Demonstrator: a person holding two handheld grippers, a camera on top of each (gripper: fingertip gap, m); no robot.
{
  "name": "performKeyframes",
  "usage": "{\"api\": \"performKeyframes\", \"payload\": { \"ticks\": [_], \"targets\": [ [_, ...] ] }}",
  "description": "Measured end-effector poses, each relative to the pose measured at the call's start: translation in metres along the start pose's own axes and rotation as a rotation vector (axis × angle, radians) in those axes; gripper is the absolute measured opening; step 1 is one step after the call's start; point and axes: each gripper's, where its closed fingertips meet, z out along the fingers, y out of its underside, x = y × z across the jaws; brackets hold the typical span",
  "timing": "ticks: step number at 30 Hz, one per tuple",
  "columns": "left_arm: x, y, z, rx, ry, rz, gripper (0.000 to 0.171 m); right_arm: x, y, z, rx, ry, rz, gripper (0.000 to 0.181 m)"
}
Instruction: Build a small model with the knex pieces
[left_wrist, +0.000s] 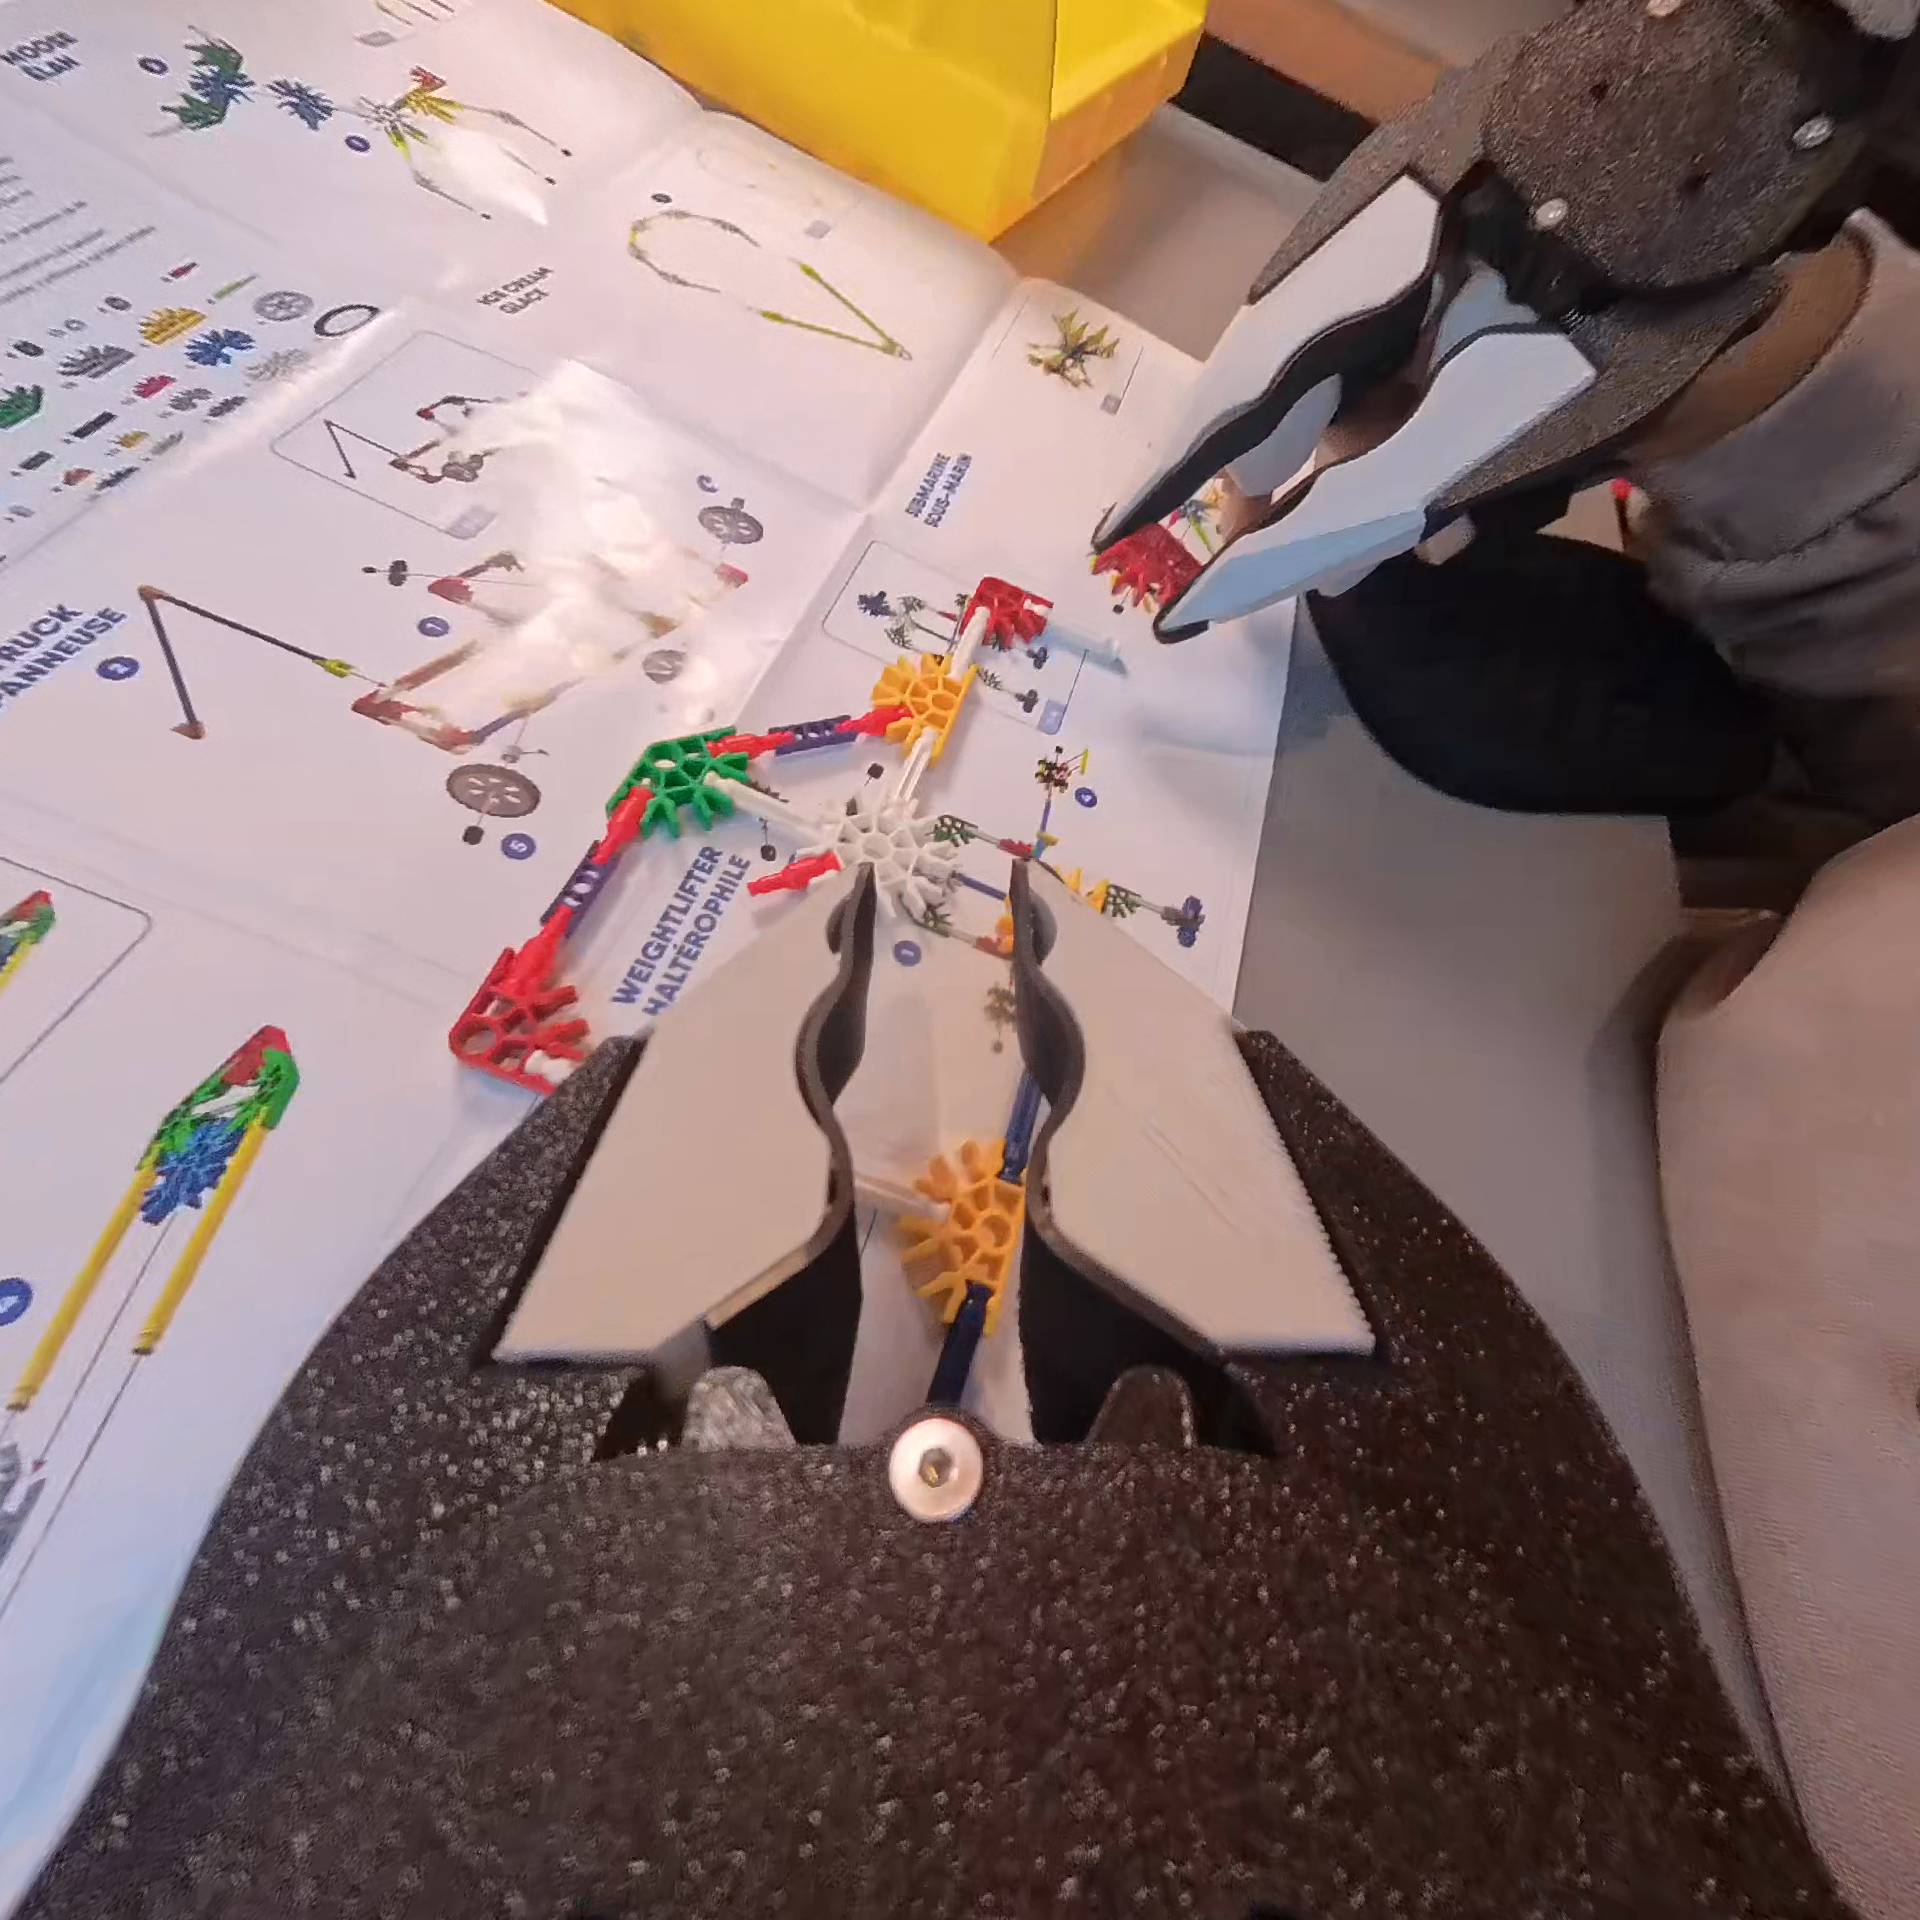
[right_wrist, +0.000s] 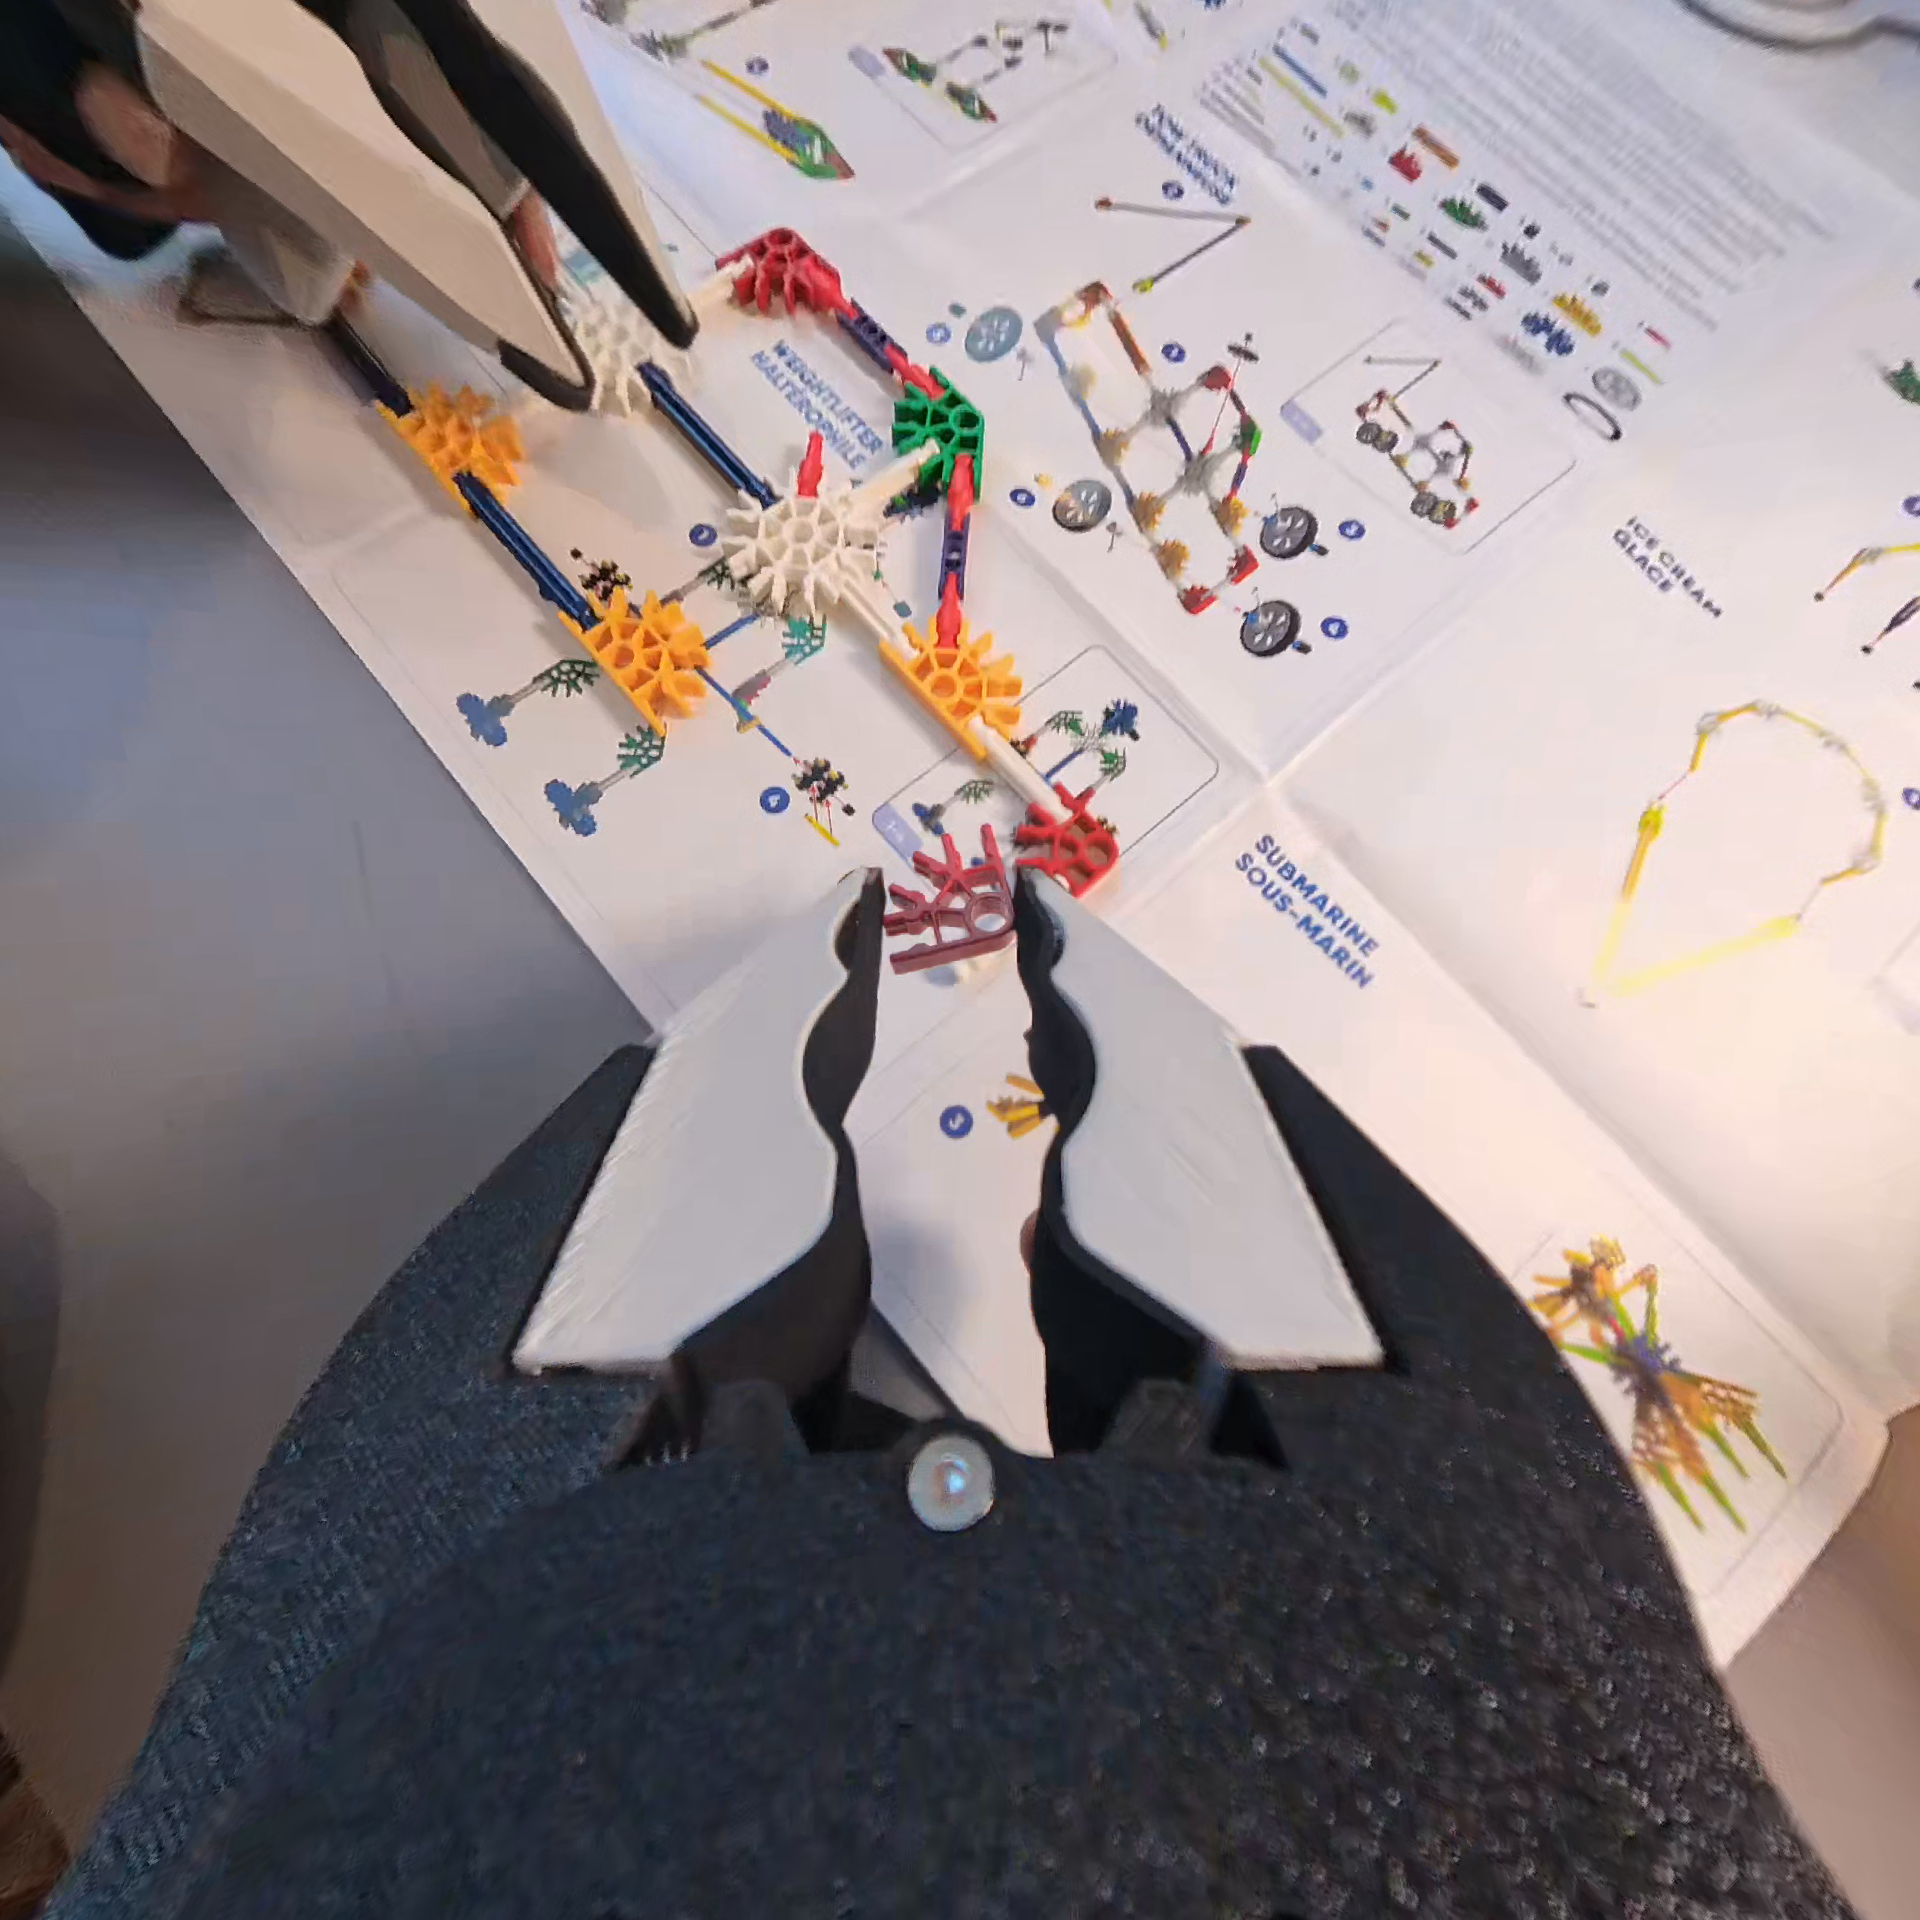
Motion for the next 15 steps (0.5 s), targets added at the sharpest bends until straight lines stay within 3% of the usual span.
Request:
{"api": "performKeyframes", "payload": {
  "ticks": [9,15],
  "targets": [
    [0.002,0.035,-0.007,-0.207,0.035,0.146,0.036,-0.006,0.028,0.001,-0.177,0.076,0.021,0.024],
    [0.002,0.049,-0.02,-0.252,0.096,0.179,0.032,-0.02,0.037,-0.008,-0.199,-0.086,-0.026,0.037]
  ]
}}
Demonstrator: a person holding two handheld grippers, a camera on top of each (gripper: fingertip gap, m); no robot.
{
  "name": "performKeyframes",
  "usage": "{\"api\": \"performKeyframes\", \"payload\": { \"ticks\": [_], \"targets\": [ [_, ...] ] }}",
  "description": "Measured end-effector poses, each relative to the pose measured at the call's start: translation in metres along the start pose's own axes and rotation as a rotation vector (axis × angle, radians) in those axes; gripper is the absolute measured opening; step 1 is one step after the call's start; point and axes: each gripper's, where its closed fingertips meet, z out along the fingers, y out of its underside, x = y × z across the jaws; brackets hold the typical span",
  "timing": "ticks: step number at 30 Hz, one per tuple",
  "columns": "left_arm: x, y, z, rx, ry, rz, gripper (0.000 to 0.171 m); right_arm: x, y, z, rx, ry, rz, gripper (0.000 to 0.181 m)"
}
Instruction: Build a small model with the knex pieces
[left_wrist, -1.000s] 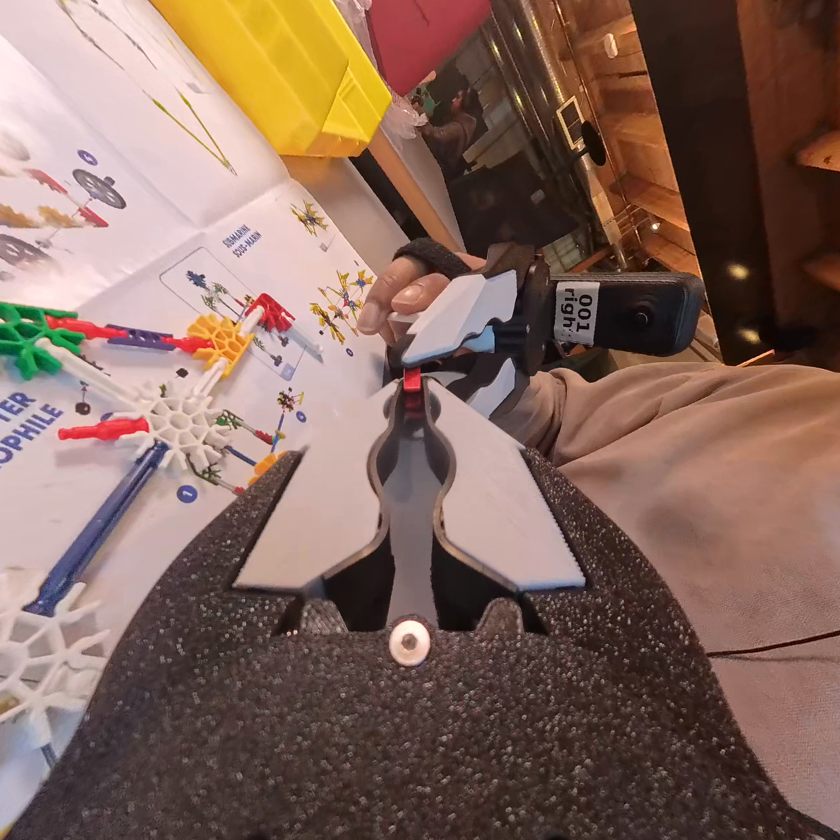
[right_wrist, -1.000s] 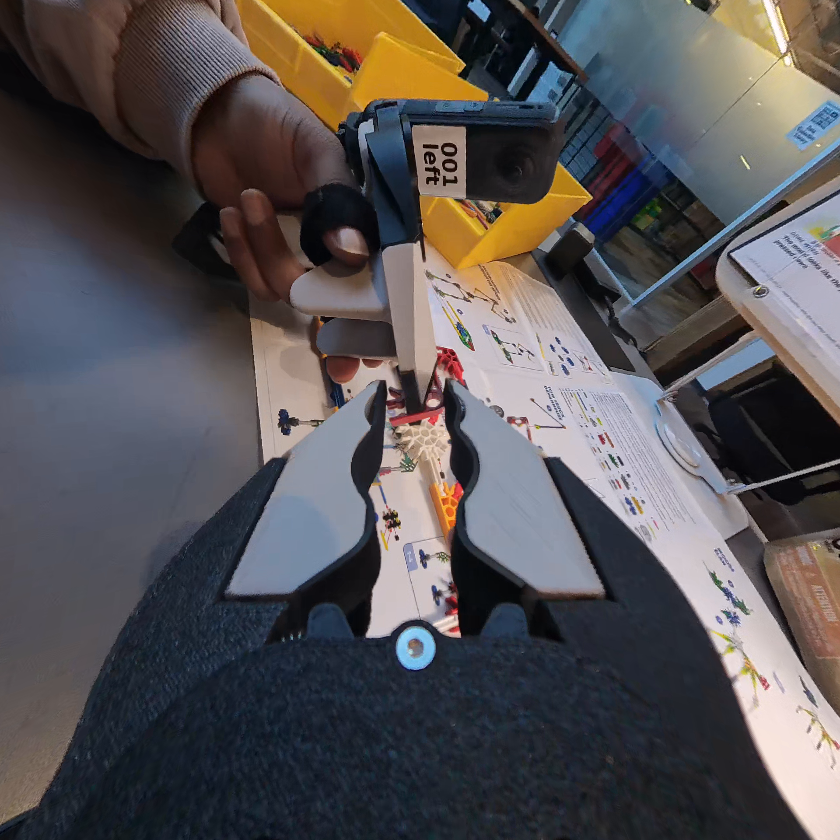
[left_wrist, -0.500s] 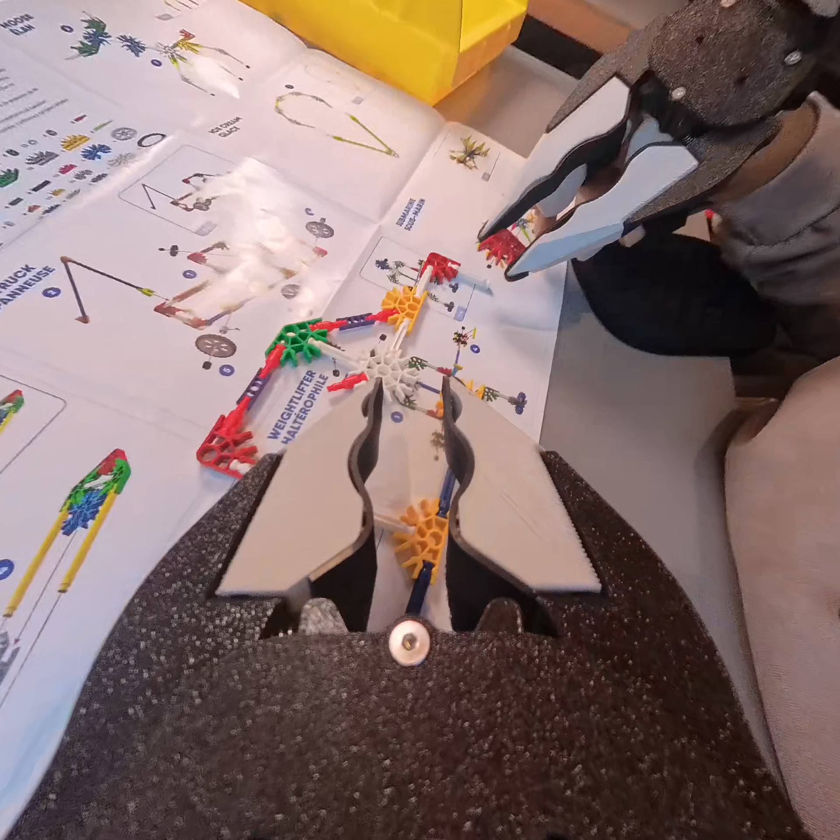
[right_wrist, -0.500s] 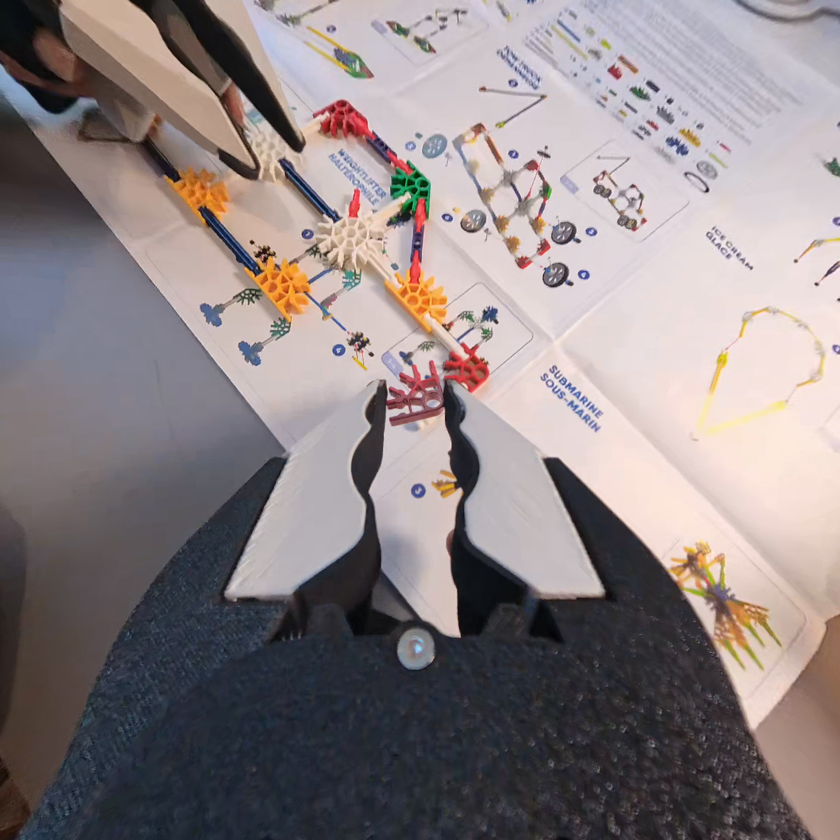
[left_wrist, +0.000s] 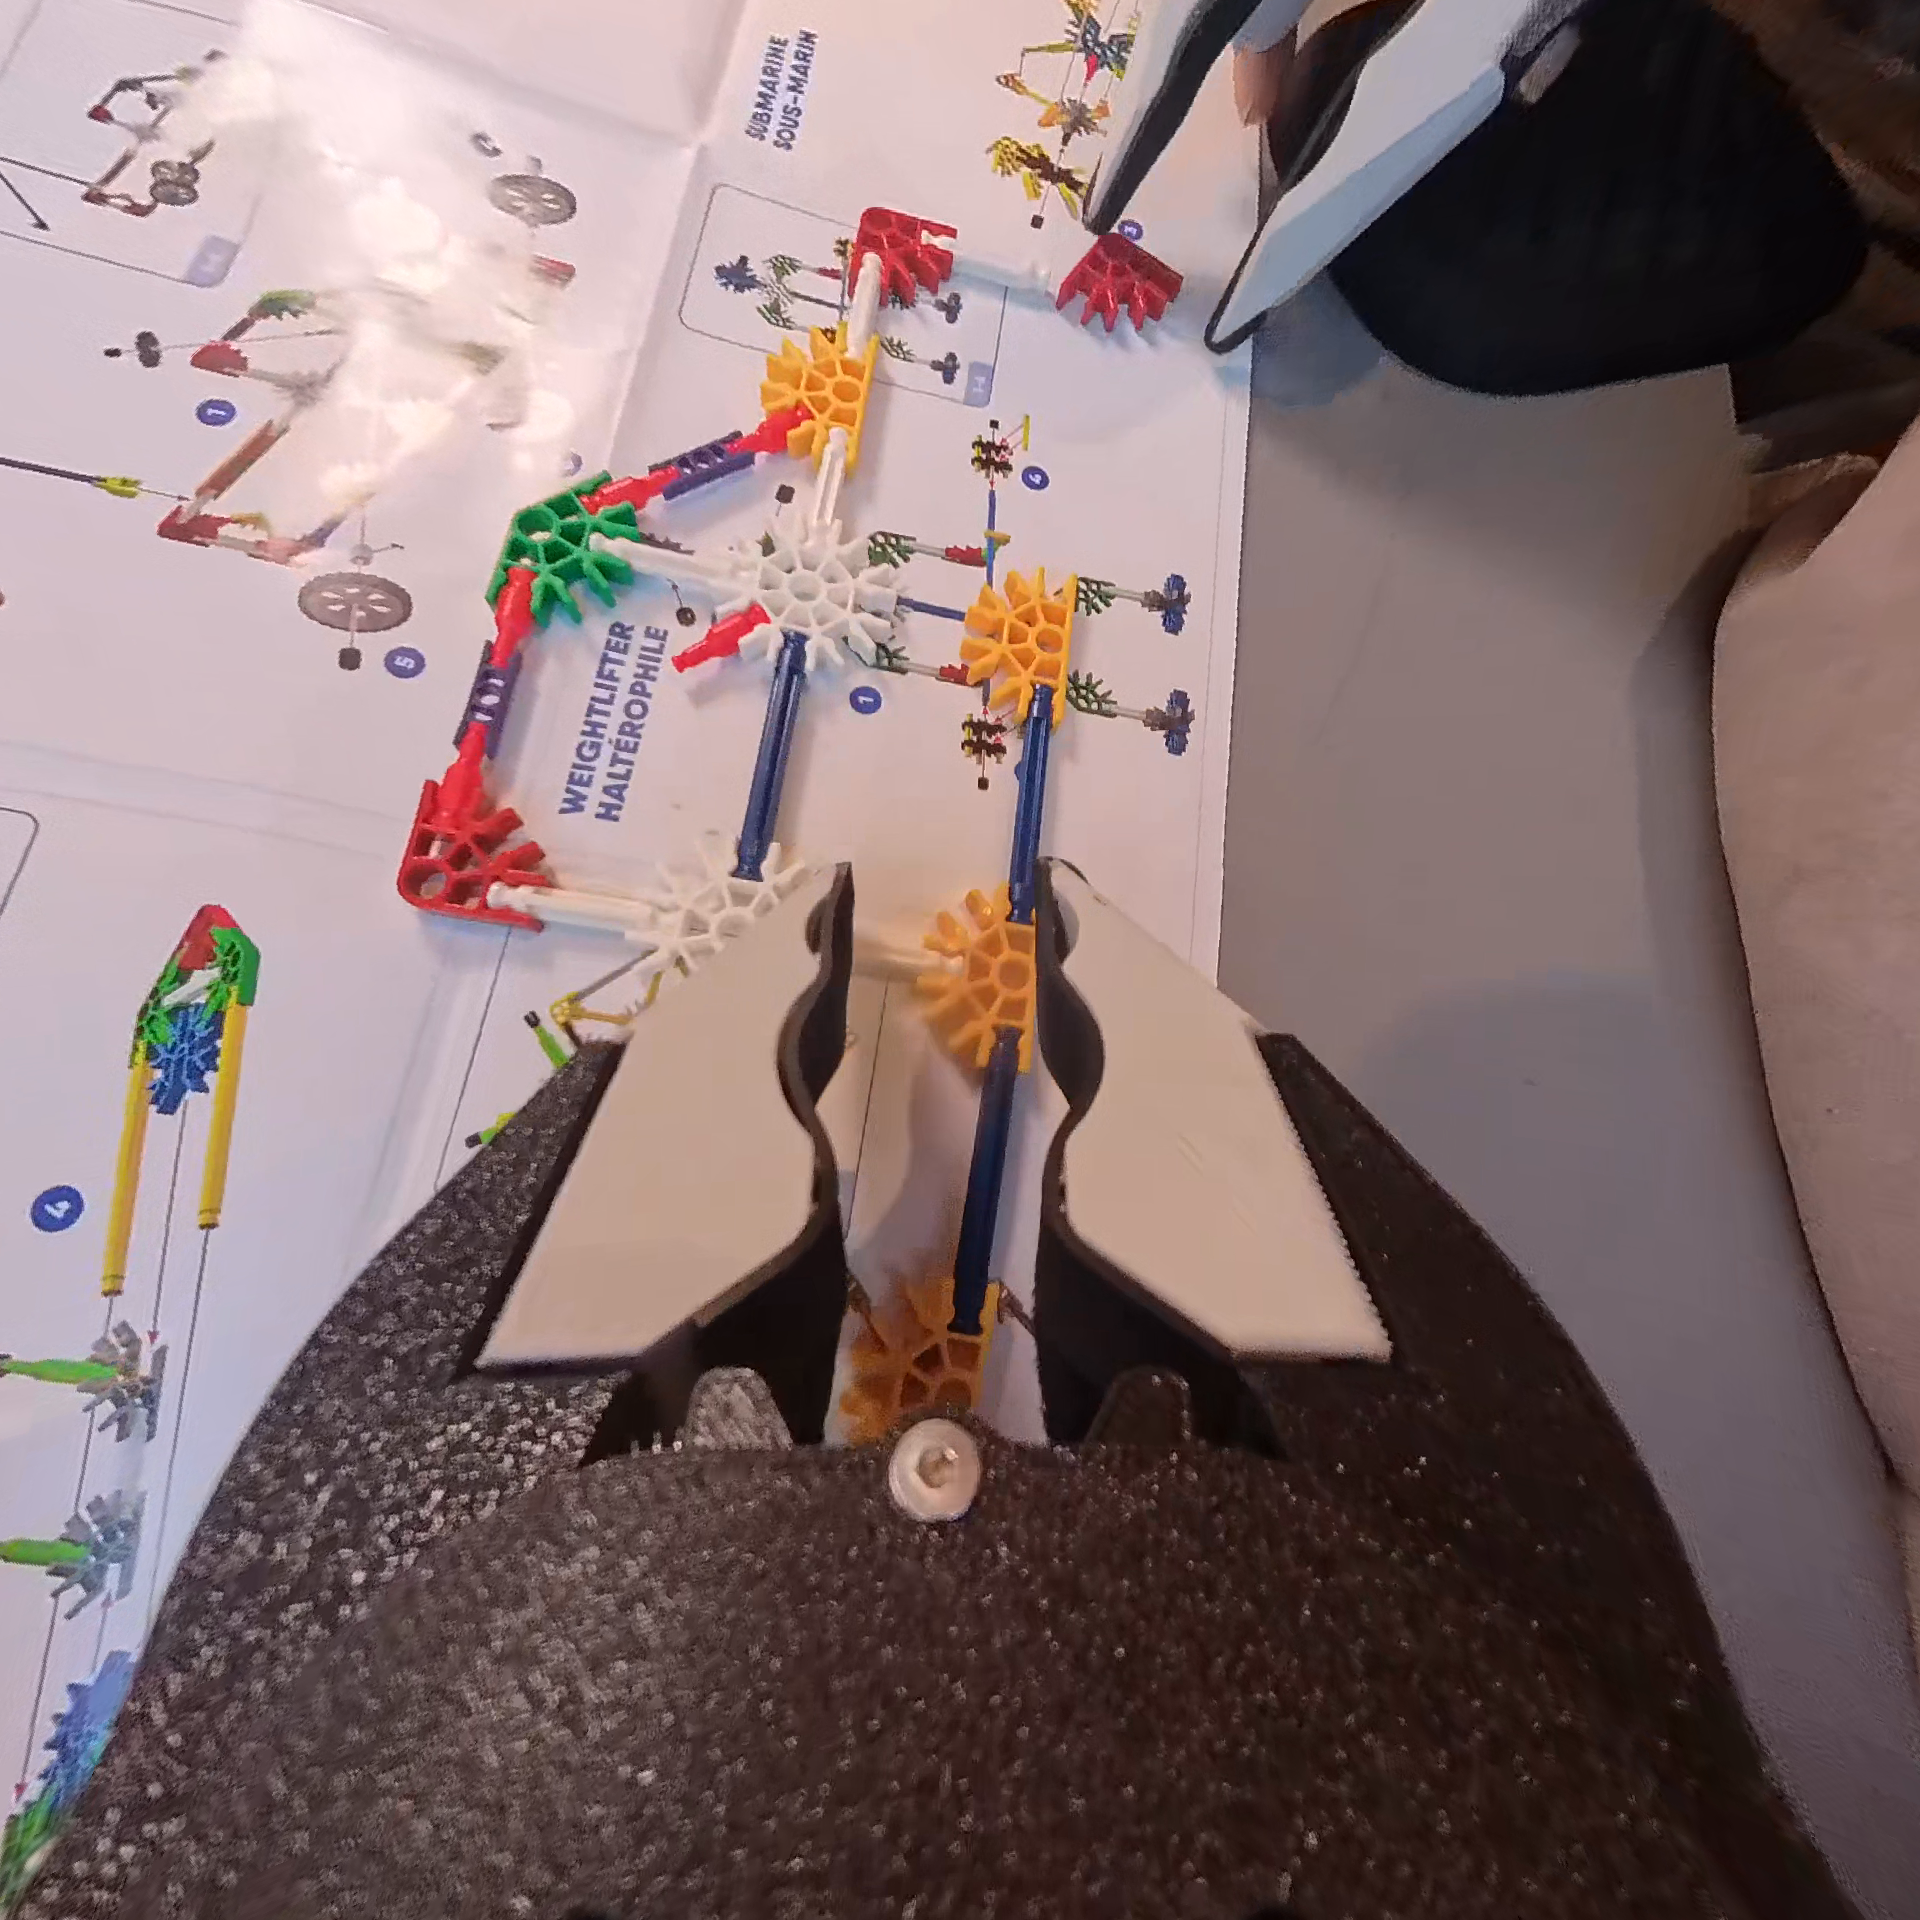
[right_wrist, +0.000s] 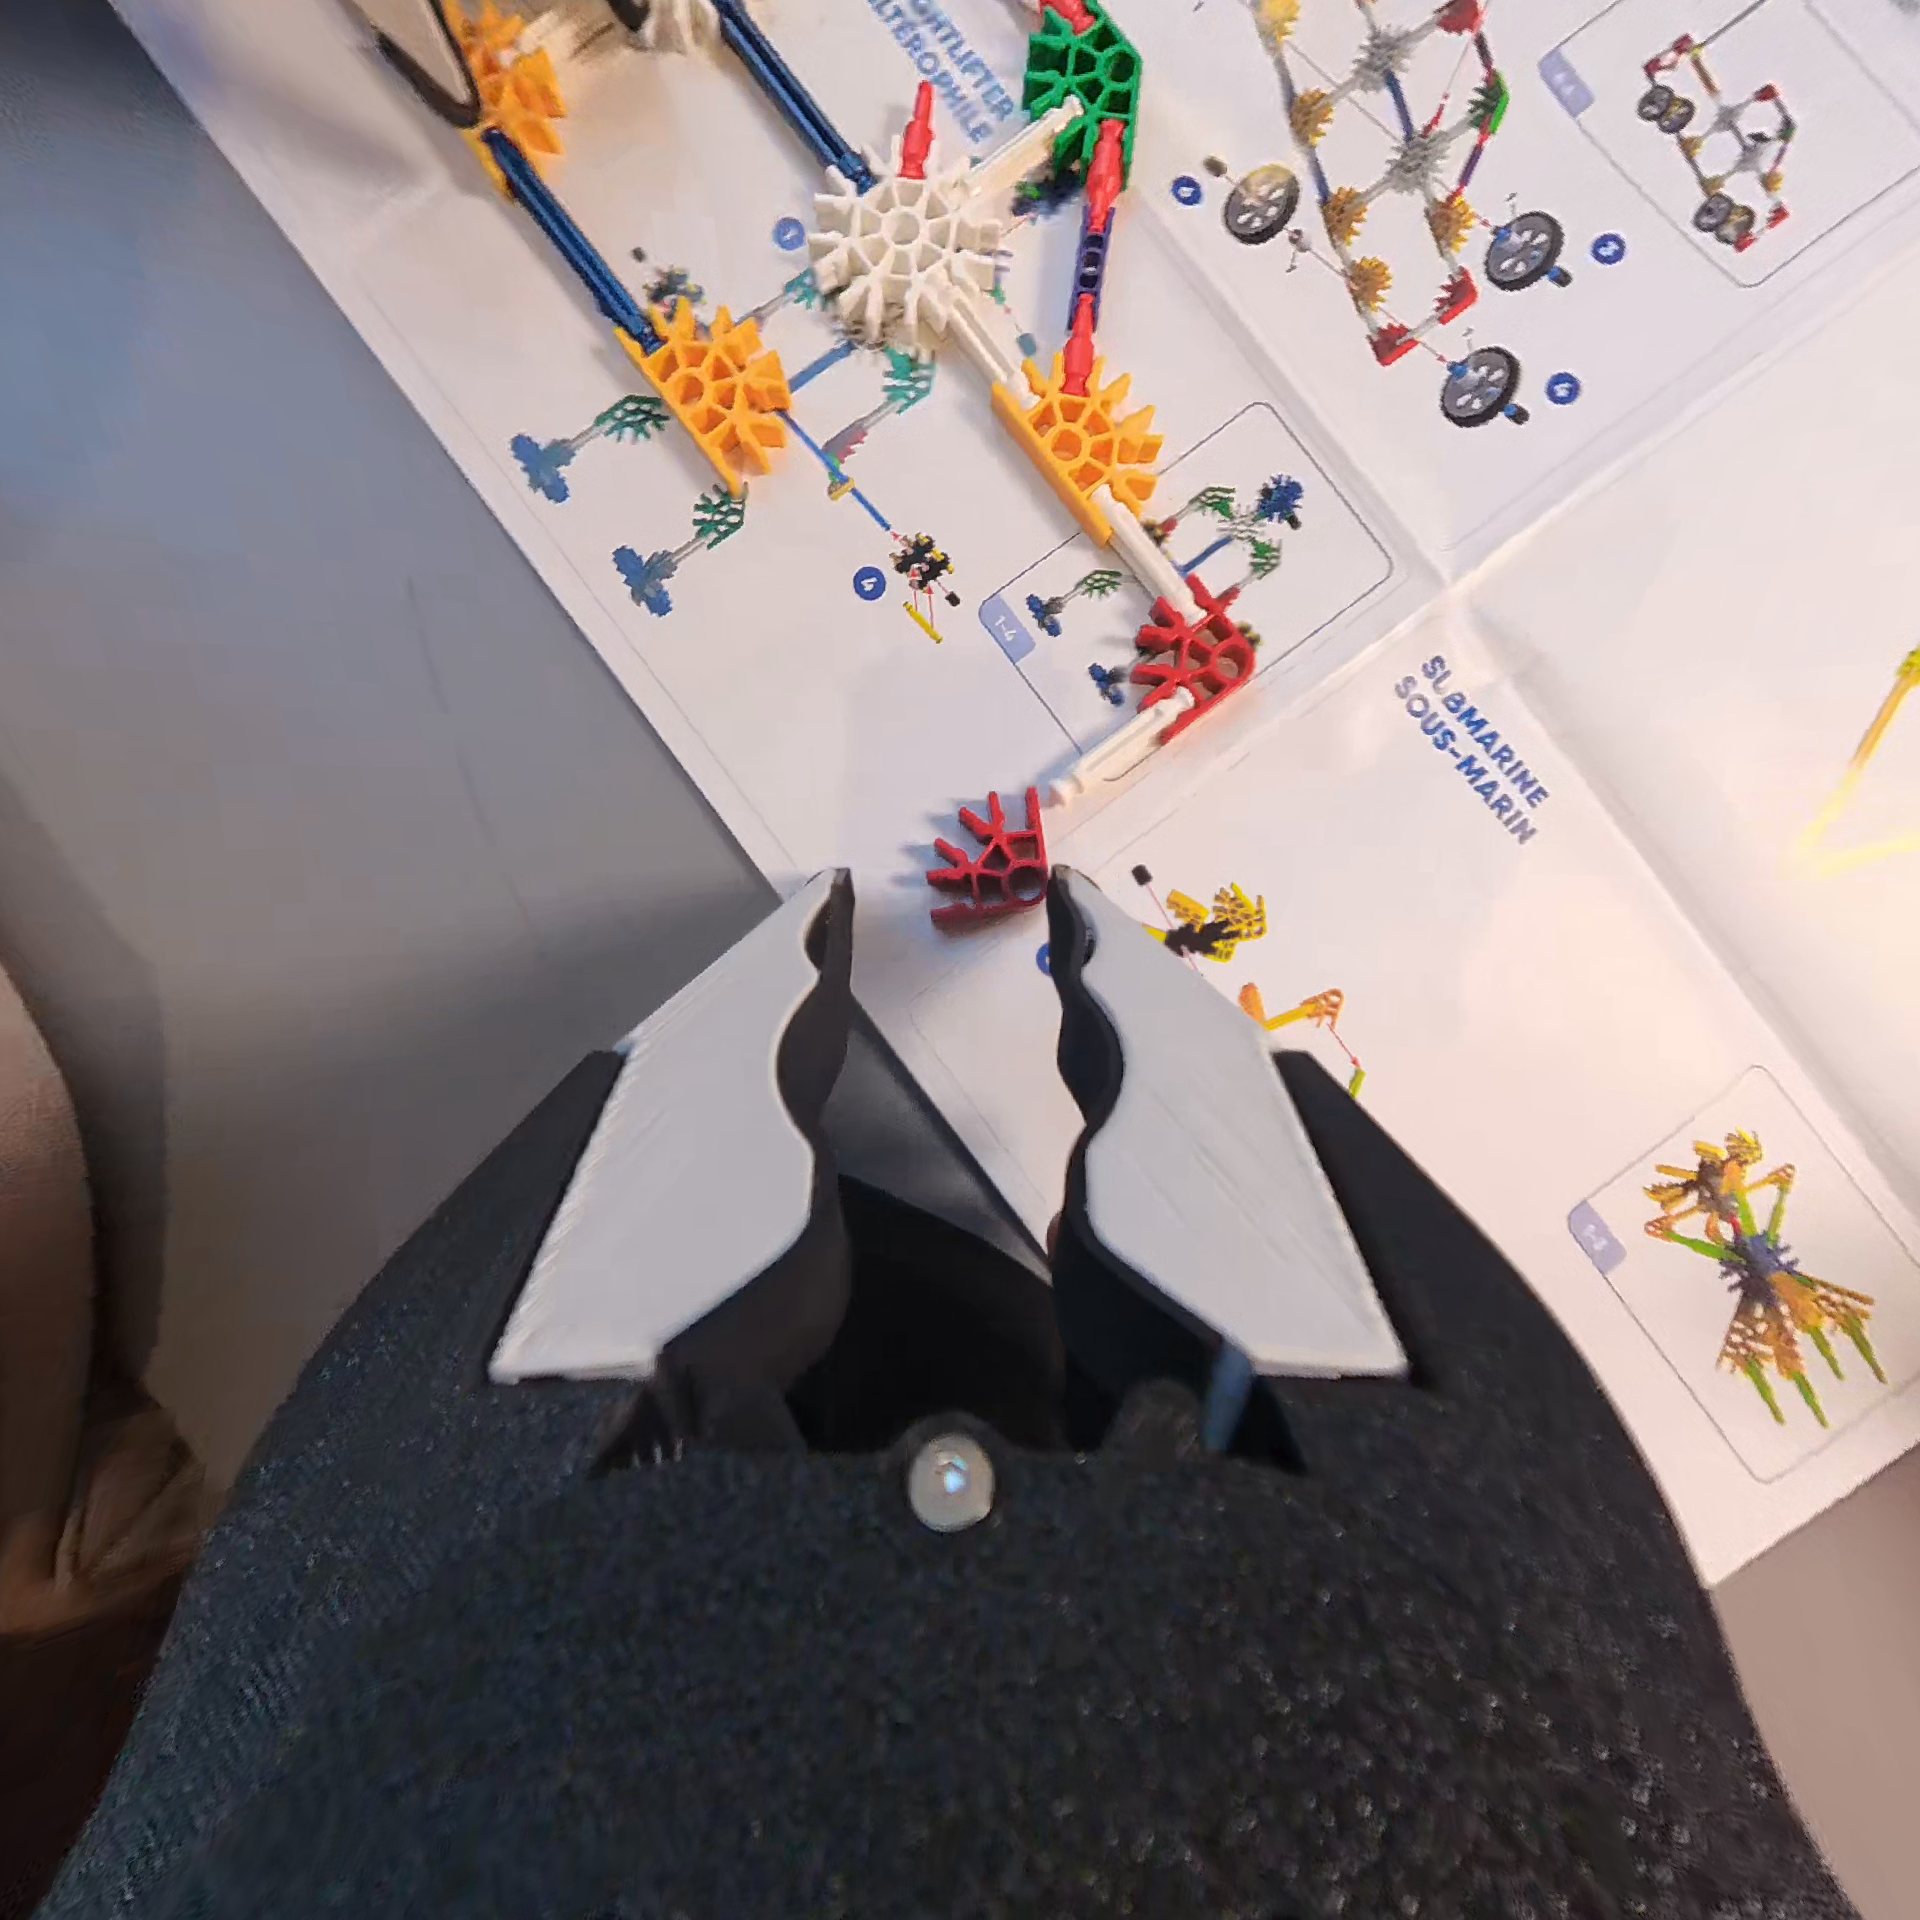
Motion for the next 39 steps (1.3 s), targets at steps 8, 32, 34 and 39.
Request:
{"api": "performKeyframes", "payload": {
  "ticks": [8,32,34,39],
  "targets": [
    [-0.006,0.006,-0.009,-0.011,-0.029,0.029,0.03,-0.015,0.008,-0.002,-0.043,-0.138,-0.061,0.019],
    [-0.002,0.029,-0.023,-0.11,-0.001,0.083,0.027,-0.02,0.002,0.0,-0.042,-0.13,-0.084,0.002],
    [-0.002,0.029,-0.023,-0.109,0.001,0.083,0.026,-0.031,-0.003,-0.003,-0.01,-0.162,-0.105,0.005],
    [-0.001,0.03,-0.023,-0.107,0.013,0.084,0.026,-0.024,-0.016,-0.008,0.07,-0.143,-0.336,0.028]
  ]
}}
